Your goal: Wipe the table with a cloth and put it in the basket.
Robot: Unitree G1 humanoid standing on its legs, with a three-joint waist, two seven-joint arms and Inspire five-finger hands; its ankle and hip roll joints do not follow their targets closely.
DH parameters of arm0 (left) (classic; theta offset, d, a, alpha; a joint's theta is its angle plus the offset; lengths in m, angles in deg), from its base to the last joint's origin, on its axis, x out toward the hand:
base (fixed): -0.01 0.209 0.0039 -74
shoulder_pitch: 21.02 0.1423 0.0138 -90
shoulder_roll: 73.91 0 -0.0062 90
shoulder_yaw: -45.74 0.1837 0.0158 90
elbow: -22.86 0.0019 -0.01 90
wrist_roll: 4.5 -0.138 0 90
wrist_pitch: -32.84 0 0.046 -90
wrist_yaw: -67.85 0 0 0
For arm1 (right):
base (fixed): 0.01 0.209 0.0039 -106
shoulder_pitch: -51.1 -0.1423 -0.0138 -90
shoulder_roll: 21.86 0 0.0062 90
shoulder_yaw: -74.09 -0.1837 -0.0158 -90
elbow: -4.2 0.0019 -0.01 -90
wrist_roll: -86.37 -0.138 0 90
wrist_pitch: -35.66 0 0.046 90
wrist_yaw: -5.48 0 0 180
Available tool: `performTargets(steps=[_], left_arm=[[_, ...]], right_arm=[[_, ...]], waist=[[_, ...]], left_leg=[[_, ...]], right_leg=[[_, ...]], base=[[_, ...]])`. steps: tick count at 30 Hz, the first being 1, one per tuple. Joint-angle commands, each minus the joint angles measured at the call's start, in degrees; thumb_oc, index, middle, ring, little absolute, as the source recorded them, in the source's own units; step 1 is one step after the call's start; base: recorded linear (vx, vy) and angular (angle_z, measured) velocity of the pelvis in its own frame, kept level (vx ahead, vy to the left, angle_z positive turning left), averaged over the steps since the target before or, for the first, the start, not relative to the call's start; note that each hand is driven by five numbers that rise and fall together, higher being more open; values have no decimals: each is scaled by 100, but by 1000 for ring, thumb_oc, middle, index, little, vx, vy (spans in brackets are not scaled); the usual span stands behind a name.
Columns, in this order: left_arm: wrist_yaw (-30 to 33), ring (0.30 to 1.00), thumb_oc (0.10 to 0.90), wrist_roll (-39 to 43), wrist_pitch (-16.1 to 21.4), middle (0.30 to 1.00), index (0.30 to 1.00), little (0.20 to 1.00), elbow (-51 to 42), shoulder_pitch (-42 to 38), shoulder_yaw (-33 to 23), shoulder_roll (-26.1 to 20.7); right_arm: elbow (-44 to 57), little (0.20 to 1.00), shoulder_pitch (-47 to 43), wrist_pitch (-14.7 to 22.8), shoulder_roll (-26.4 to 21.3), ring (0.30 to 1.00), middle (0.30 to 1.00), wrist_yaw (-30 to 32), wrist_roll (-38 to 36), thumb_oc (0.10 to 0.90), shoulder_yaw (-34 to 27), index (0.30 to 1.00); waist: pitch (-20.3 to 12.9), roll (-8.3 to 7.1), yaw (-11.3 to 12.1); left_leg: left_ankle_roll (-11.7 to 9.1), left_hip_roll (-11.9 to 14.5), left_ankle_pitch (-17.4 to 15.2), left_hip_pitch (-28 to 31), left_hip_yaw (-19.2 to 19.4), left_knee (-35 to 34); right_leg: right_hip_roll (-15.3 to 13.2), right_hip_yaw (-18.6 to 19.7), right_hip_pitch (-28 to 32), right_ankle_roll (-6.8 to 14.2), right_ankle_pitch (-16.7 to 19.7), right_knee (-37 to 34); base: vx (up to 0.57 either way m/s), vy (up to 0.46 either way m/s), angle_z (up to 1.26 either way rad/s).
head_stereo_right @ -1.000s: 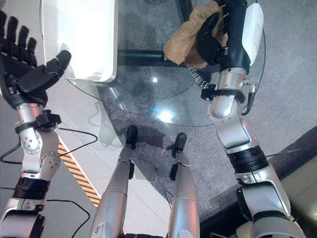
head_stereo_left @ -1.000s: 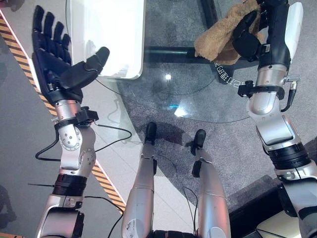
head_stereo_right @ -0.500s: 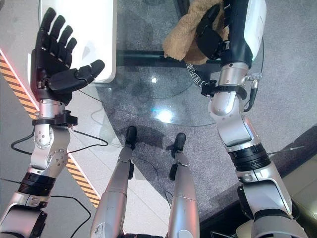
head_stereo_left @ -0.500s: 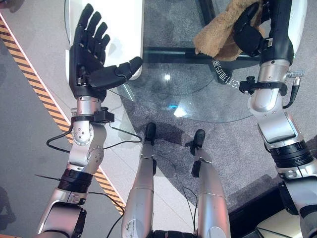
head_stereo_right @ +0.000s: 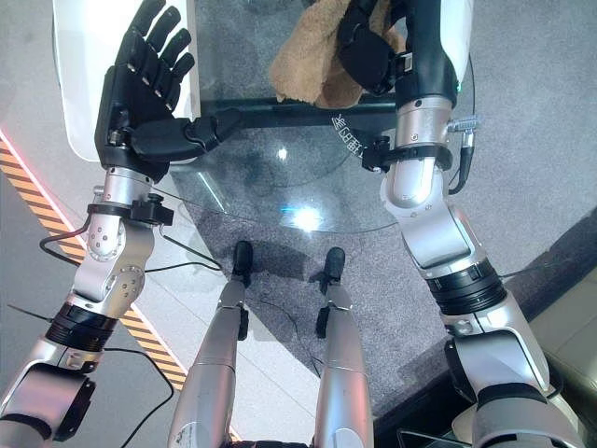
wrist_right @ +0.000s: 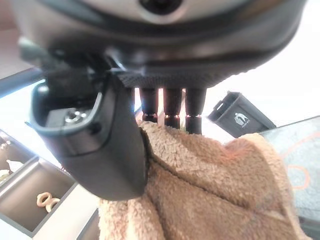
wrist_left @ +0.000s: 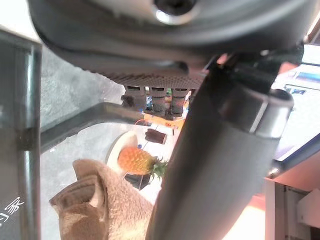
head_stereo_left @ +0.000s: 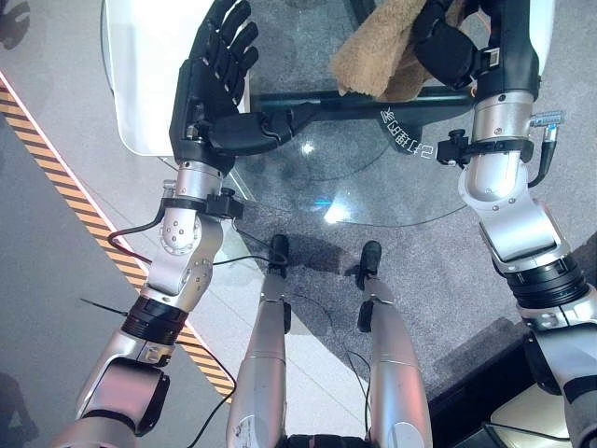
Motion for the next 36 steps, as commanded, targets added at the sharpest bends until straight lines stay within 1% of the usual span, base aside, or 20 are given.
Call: performTargets(steps=[1, 7, 9, 13, 15, 16, 19, 20, 23, 24, 27, 36], left_arm=[[-149, 900, 800, -334, 393, 900, 900, 900, -341, -624, -141, 5], [-86, 900, 800, -424, 257, 900, 900, 900, -297, -839, 13, 106], [-114, 900, 800, -419, 223, 900, 900, 900, -266, -946, 75, 164], [-129, 900, 800, -432, 123, 900, 900, 900, -257, -1065, 163, 244], [-141, 900, 800, -463, 59, 900, 900, 900, -266, -1088, 207, 310], [-165, 900, 800, -464, 54, 900, 900, 900, -247, -1108, 225, 326], [-236, 900, 800, -339, 51, 900, 900, 900, -192, -1146, 289, 355], [-270, 900, 800, -251, 49, 900, 900, 900, -199, -1165, 296, 352], [-393, 900, 800, -229, 25, 900, 900, 900, -220, -1172, 327, 422], [-396, 900, 800, -259, 4, 900, 900, 900, -232, -1173, 361, 454], [-384, 900, 800, -334, -46, 900, 900, 900, -237, -1217, 405, 482], [-335, 900, 800, -351, -133, 900, 900, 900, -147, -1284, 519, 548]], right_arm=[[1323, 200, -1252, 885, -102, 300, 300, 77, -76, 100, -243, 300], [1367, 200, -1276, 965, 55, 300, 300, -75, -243, 100, -168, 300], [1409, 200, -1305, 987, 120, 300, 300, -150, -288, 100, -142, 300], [1436, 200, -1348, 1008, 218, 300, 300, -210, -267, 100, -96, 300], [1466, 200, -1360, 1036, 265, 300, 300, -245, -274, 100, -82, 300], [1464, 200, -1377, 1055, 271, 300, 300, -264, -298, 100, -86, 300], [1491, 200, -1419, 1056, 287, 300, 300, -315, -400, 100, -61, 300], [1498, 200, -1437, 1064, 281, 300, 300, -322, -426, 100, -61, 300], [1526, 200, -1450, 1090, 323, 300, 300, -372, -460, 100, -43, 300], [1543, 200, -1449, 1079, 351, 300, 300, -378, -459, 100, -21, 300], [1556, 200, -1473, 1105, 379, 300, 300, -402, -464, 100, -16, 300], [1638, 200, -1504, 1151, 470, 300, 300, -510, -606, 100, 38, 300]], waist=[[-163, -110, 19], [-163, -95, -26], [-163, -94, -50], [-163, -90, -72], [-163, -96, -89], [-163, -94, -93], [-163, -98, -114], [-163, -96, -116], [-163, -97, -123], [-163, -99, -127], [-163, -95, -133], [-163, -101, -164]], left_leg=[[473, -291, -187, 308, 743, -132], [461, -291, -217, 340, 759, -143], [462, -281, -165, 309, 771, -169], [460, -277, -155, 328, 786, -209], [456, -271, -201, 361, 799, -214], [461, -270, -156, 340, 799, -231], [452, -267, -190, 413, 812, -252], [453, -263, -145, 388, 813, -265], [453, -264, -142, 398, 811, -276], [447, -264, -185, 440, 812, -277], [451, -265, -136, 415, 811, -292], [447, -262, -173, 512, 828, -310]], right_leg=[[361, -279, 410, -82, -299, -42], [357, -249, 435, -73, -345, -43], [365, -238, 400, -75, -287, -77], [368, -226, 412, -73, -276, -110], [363, -214, 432, -65, -319, -102], [364, -217, 413, -68, -268, -128], [369, -205, 475, -61, -308, -132], [375, -206, 451, -65, -259, -151], [376, -200, 455, -62, -251, -156], [375, -193, 492, -58, -301, -140], [384, -195, 466, -62, -251, -160], [385, -179, 561, -66, -309, -157]], base=[[-2, 39, -1], [-1, 12, -2], [0, 0, 0], [-8, 4, 0], [0, 0, 0], [-31, 11, 0], [-2, 6, -2], [-24, 13, -7], [-9, 5, -4], [0, 0, 0], [0, 0, 0], [0, 0, 0]])
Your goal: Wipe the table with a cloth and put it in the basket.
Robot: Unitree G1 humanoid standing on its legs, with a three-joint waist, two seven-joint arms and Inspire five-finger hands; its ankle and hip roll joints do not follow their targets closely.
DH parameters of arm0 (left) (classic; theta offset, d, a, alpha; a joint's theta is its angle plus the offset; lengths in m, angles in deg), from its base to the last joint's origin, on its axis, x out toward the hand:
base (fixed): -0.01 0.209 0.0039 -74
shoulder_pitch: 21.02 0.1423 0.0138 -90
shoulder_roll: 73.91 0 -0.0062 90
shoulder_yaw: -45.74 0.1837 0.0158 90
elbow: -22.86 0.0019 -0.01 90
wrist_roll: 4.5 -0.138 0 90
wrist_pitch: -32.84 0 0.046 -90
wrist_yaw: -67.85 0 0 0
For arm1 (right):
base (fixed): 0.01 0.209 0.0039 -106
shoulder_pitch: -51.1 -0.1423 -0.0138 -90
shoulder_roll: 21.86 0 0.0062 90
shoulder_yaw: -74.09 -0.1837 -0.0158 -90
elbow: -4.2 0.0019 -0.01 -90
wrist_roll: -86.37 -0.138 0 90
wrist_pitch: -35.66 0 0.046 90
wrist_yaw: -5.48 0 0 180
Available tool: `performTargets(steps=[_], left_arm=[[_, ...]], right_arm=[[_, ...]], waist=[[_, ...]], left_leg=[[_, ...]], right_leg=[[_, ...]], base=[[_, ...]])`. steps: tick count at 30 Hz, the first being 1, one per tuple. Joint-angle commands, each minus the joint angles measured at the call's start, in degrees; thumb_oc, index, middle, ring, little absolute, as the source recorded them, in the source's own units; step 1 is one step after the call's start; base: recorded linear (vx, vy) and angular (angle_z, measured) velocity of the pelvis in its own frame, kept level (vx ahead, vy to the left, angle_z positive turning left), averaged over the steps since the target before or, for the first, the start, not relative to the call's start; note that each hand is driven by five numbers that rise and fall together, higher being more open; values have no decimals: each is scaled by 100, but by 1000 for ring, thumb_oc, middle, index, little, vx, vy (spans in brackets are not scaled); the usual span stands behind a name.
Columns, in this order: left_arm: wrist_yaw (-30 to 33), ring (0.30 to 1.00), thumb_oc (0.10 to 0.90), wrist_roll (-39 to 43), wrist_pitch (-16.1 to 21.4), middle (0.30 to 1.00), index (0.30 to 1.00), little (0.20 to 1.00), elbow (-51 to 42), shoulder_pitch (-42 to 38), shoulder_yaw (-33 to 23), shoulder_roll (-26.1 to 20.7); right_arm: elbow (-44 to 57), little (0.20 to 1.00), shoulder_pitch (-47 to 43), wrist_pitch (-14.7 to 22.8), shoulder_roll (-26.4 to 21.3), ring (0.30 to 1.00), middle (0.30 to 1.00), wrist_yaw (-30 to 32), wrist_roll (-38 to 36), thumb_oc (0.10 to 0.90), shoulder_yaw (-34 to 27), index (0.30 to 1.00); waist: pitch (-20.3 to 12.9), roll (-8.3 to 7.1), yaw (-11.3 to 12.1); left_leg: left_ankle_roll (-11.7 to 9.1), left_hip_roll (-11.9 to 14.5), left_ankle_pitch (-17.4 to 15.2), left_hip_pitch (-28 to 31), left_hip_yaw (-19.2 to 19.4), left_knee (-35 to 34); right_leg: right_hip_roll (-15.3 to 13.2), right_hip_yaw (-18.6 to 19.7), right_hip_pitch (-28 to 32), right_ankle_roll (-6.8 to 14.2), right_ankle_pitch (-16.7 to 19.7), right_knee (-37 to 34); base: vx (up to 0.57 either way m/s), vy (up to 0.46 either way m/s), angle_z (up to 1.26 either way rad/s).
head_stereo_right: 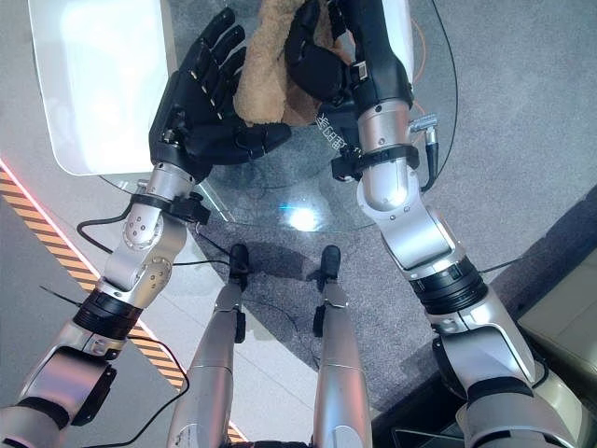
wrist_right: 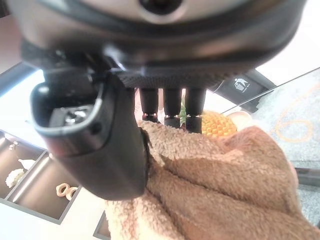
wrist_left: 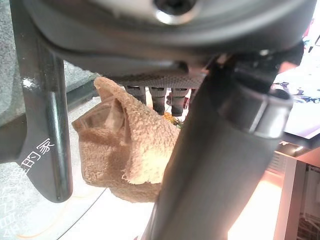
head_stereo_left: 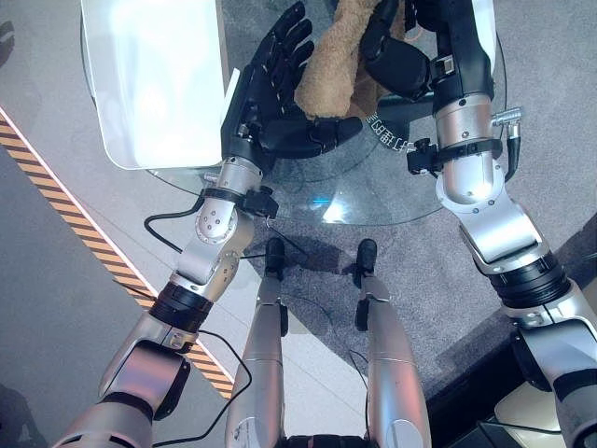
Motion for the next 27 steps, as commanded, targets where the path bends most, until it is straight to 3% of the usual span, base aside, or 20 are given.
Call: performTargets(steps=[1, 21, 27], left_arm=[[-168, 900, 800, -233, 354, 900, 900, 900, -382, -803, 51, 90], [-68, 900, 800, -442, 440, 900, 900, 900, -80, -993, 35, 199], [-57, 900, 800, -465, 442, 900, 900, 900, 3, -1064, 49, 216]], right_arm=[[1501, 200, -1321, 1055, 110, 300, 300, 26, -129, 100, -250, 300], [1713, 200, -1179, 1264, 513, 300, 300, -705, -1699, 100, -233, 300], [1708, 200, -1129, 1327, 653, 300, 300, -890, -1848, 100, -259, 300]], waist=[[-162, -103, -34], [-162, -163, -68], [-162, -169, -82]], left_leg=[[434, -302, -129, 411, 683, -279], [414, -249, -61, 383, 700, -313], [409, -235, -54, 411, 717, -337]], right_leg=[[344, -320, 561, -64, -322, -154], [391, -299, 524, -104, -288, -170], [395, -292, 548, -104, -278, -186]], base=[[0, 0, 0], [0, 0, 0], [0, 0, 0]])
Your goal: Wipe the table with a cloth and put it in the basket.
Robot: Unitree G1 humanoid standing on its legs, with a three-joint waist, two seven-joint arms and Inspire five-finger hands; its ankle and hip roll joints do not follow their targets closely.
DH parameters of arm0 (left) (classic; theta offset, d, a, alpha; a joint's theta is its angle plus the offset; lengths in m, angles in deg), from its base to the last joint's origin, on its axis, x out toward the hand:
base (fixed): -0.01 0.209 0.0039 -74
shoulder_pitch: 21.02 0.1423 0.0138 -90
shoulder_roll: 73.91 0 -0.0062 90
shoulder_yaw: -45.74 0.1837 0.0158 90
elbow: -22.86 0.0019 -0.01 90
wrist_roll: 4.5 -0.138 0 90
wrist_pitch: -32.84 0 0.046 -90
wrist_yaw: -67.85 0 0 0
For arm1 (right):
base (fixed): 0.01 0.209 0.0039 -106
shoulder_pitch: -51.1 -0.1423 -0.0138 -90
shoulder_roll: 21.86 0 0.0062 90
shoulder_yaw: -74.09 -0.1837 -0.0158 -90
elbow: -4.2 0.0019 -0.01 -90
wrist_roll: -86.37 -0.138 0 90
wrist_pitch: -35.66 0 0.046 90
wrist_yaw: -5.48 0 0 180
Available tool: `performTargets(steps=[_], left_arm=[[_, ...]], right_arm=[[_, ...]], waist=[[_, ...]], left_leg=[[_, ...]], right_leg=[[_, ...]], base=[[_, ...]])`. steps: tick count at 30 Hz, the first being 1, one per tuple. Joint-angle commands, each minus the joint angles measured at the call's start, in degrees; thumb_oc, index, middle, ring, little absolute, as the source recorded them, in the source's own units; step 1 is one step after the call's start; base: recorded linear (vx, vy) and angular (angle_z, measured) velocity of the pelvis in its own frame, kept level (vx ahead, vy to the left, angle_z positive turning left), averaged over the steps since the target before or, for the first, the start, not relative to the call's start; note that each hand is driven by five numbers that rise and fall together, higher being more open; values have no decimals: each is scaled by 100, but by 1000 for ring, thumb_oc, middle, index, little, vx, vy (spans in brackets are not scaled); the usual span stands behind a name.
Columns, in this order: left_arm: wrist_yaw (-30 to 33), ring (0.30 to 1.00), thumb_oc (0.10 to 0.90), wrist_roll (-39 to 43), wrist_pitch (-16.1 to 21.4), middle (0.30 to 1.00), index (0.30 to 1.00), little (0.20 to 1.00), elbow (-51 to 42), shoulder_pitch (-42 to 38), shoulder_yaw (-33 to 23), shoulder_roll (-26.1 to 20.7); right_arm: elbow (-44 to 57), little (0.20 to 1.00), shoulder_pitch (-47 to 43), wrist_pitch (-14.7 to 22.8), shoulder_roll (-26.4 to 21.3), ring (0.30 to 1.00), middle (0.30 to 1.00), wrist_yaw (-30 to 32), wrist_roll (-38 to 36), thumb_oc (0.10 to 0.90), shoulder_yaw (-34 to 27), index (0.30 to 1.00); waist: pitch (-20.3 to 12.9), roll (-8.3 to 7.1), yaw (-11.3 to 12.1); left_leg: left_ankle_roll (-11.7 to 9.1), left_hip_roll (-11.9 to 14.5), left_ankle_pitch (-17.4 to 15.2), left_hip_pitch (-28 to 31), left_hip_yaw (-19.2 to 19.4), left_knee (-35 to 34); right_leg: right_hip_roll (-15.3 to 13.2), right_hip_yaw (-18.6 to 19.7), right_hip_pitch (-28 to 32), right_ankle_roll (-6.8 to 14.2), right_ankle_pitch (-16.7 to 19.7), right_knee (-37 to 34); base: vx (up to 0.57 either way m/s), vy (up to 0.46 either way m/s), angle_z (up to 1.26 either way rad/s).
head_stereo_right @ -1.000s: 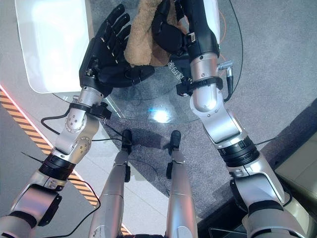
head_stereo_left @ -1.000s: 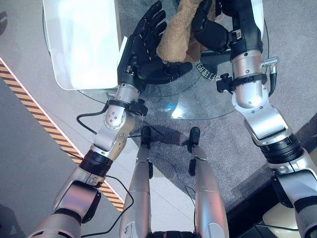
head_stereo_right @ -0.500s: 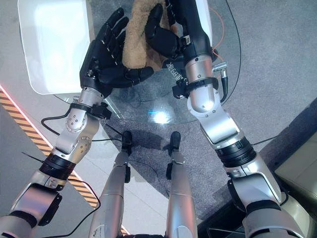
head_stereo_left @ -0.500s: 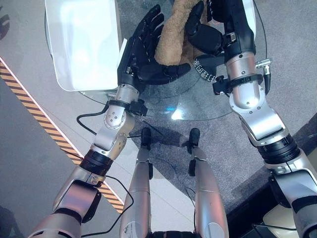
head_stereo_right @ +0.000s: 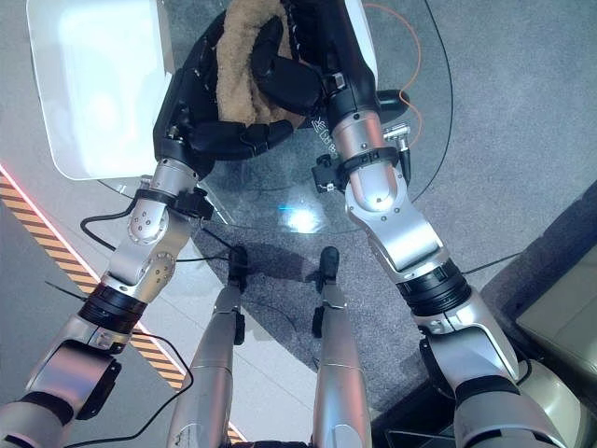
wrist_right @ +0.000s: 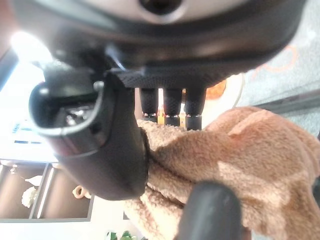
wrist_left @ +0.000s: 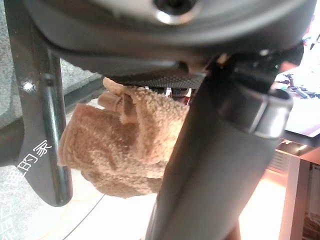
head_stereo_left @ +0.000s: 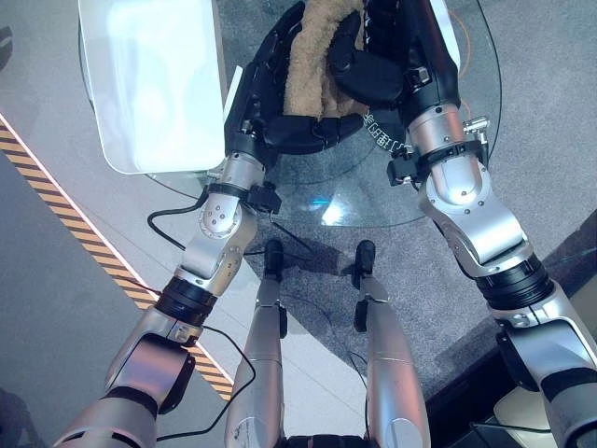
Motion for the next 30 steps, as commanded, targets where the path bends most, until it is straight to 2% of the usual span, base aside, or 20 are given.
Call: performTargets(steps=[1, 30], left_arm=[[-108, 900, 800, -323, 455, 900, 900, 900, -425, -784, 49, 59], [-92, 900, 800, -437, 588, 900, 900, 900, -293, -817, 11, 55]], right_arm=[[1672, 200, -1133, 1205, 324, 300, 300, -195, -215, 100, -279, 300], [1852, 200, -1221, 1369, 351, 300, 300, -421, -571, 100, -393, 300]], waist=[[-160, -165, -21], [-160, -209, -44]], left_leg=[[408, -255, -51, 327, 712, -265], [377, -221, -104, 387, 697, -201]], right_leg=[[379, -296, 478, -106, -280, -141], [386, -275, 544, -137, -347, -90]], base=[[0, 0, 0], [0, 0, 0]])
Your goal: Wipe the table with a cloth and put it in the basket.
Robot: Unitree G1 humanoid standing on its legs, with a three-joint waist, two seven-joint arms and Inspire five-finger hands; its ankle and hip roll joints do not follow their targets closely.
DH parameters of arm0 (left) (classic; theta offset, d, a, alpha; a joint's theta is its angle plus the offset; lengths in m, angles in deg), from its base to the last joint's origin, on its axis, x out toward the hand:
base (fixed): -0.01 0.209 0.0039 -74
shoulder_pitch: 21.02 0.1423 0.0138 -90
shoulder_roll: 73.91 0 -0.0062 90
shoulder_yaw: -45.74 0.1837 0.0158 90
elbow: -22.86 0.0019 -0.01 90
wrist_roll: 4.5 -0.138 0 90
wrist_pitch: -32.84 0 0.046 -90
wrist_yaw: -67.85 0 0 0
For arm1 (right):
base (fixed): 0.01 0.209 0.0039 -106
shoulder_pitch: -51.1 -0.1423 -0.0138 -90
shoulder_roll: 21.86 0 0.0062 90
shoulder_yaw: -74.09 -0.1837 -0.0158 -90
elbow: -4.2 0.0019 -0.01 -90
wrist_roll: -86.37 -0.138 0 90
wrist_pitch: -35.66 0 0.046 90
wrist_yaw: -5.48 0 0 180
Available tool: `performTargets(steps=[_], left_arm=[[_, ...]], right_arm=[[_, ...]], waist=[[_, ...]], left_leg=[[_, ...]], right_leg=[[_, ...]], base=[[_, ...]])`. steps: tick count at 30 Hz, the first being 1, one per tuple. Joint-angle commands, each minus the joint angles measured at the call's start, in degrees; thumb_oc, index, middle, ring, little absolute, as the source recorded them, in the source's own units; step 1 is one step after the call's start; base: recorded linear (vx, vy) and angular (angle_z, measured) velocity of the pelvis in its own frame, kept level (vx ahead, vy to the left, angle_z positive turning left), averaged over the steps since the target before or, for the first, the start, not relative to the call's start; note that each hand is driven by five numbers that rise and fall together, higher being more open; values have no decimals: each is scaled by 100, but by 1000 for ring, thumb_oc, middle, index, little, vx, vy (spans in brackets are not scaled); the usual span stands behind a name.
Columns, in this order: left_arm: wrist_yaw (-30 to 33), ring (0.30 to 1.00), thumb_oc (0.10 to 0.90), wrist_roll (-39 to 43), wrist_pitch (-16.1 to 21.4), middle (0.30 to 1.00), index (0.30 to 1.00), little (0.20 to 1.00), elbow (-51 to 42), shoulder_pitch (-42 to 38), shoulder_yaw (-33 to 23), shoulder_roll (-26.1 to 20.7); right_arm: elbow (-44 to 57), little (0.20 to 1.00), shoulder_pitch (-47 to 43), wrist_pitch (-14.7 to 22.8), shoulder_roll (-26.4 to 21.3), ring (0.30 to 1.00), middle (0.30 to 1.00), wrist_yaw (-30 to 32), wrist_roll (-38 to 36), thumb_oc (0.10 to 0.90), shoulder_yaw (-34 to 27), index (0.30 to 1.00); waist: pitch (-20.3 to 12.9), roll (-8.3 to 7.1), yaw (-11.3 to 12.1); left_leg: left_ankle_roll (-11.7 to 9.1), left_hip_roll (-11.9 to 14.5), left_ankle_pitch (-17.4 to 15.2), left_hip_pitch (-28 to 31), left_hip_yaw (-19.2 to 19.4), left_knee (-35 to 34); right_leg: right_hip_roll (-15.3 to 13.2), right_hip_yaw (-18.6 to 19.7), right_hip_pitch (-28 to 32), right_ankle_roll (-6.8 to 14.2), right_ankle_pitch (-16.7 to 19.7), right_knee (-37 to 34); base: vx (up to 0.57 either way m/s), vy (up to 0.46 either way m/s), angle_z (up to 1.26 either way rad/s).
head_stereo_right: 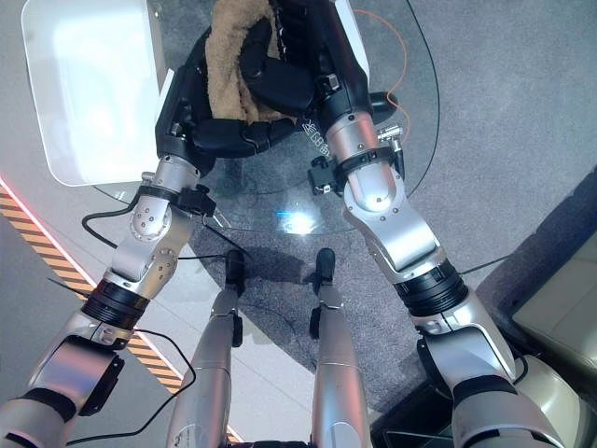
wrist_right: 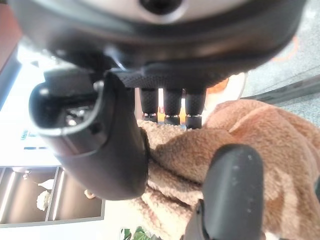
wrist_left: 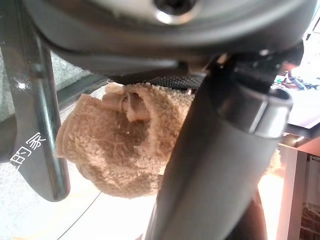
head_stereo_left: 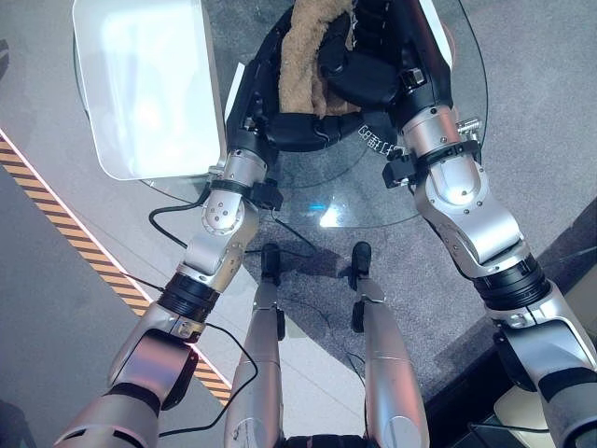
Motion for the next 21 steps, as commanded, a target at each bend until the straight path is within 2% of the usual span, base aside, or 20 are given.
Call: performTargets(steps=[1, 3, 4, 21], left_arm=[[-91, 764, 641, -286, 581, 764, 764, 741, -442, -754, 26, 27], [-91, 764, 641, -286, 581, 764, 764, 741, -442, -754, 26, 27], [-148, 300, 100, -313, 641, 300, 300, 200, -468, -773, 45, 57], [-149, 300, 100, -267, 705, 300, 300, 200, -455, -793, 80, 113]], right_arm=[[1854, 200, -1223, 1248, 305, 300, 300, -228, -240, 100, -386, 300], [1854, 200, -1223, 1248, 305, 300, 300, -228, -240, 100, -386, 300], [1879, 200, -1229, 1258, 327, 300, 300, -266, -221, 100, -384, 300], [1910, 200, -1288, 1229, 379, 300, 300, -334, -275, 100, -340, 300]], waist=[[-159, -207, 39], [-159, -207, 39], [-159, -216, 42], [-159, -208, 35]], left_leg=[[380, -271, -102, 280, 675, -191], [380, -271, -102, 280, 675, -191], [381, -263, -58, 244, 673, -196], [374, -261, -54, 211, 661, -167]], right_leg=[[337, -283, 447, -117, -363, -64], [337, -283, 447, -117, -363, -64], [340, -290, 424, -127, -315, -91], [345, -274, 402, -139, -325, -79]], base=[[0, 0, 0], [0, 0, 0], [0, 0, 0], [0, 0, 0]])
